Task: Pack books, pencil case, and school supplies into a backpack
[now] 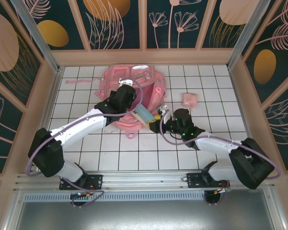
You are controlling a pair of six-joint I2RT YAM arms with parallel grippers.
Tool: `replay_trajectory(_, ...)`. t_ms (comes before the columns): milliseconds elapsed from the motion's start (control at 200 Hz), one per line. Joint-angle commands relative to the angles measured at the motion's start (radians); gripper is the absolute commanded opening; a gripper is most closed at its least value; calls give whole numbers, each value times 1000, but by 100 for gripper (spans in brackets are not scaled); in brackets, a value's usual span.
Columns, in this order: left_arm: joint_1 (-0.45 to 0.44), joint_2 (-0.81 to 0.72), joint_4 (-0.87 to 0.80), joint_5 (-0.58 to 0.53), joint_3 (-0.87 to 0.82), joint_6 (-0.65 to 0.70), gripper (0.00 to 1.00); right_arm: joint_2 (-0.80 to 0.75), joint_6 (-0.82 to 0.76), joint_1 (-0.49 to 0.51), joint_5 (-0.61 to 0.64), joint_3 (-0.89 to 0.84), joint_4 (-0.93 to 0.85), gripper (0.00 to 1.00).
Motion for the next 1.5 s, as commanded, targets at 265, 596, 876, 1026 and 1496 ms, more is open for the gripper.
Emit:
replay_trajectory(265, -32, -91, 131, 39, 18, -38, 0, 231, 509, -65, -84, 204, 215, 28)
replay_trajectory(596, -68, -106, 154, 47, -23, -22, 0, 542, 777, -79, 63, 457, 238, 29)
replay_trajectory(876, -72, -117, 157, 56, -44, -29, 0, 725, 848, -88, 145, 662, 180, 35)
replay_trajectory(1026, -72, -109, 151, 32, -41, -30, 0, 724, 819, -96, 130, 703, 89, 58)
replay_trajectory(1496, -72, -39, 112, -57, 2, -59, 0, 328, 708, -95, 253, 357, 47, 99)
